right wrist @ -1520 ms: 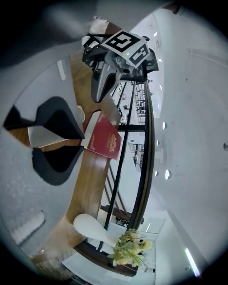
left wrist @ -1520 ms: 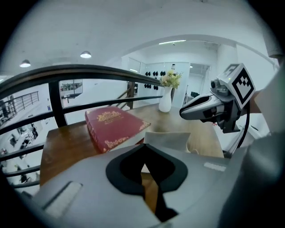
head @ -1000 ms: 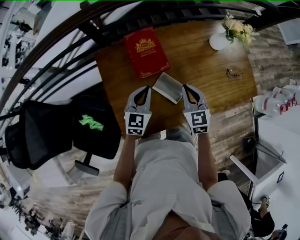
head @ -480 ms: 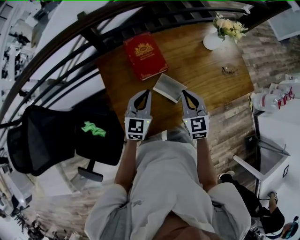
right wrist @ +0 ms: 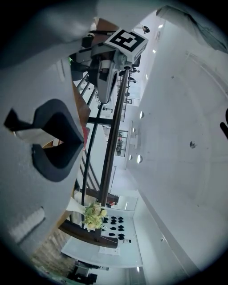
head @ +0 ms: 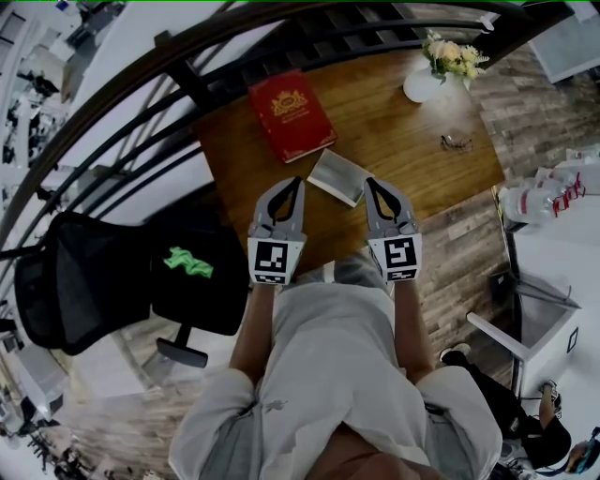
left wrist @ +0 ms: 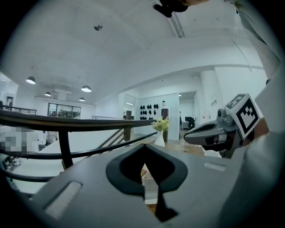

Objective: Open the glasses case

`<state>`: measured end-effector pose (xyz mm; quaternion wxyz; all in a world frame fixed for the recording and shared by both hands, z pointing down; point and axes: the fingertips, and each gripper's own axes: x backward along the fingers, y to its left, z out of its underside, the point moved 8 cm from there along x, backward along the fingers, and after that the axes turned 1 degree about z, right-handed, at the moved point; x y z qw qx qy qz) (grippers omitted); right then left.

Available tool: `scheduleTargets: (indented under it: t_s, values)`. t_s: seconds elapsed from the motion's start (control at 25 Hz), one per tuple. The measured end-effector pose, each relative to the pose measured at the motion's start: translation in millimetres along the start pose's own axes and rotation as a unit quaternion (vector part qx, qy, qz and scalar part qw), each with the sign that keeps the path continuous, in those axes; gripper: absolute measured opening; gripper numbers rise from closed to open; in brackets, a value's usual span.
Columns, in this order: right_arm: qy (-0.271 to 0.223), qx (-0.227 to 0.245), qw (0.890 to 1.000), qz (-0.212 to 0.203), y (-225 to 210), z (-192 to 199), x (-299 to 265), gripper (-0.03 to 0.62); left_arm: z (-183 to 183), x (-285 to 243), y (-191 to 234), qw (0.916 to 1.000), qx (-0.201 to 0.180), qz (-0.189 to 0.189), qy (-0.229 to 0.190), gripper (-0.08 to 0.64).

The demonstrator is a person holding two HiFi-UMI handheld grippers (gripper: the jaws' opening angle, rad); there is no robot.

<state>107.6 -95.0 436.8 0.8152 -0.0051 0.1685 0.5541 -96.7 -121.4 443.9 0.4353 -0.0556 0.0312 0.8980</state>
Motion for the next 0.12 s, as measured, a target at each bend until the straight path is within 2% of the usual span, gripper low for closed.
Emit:
scheduleTargets:
  t_s: [0.12]
  values:
    - [-0.007,-0.001,1.0,0.002,0.7,-5.0,-0.3,0.002,-4.7,1.2,2.5,1.0,0.0,-0.002,-0.003,0.02]
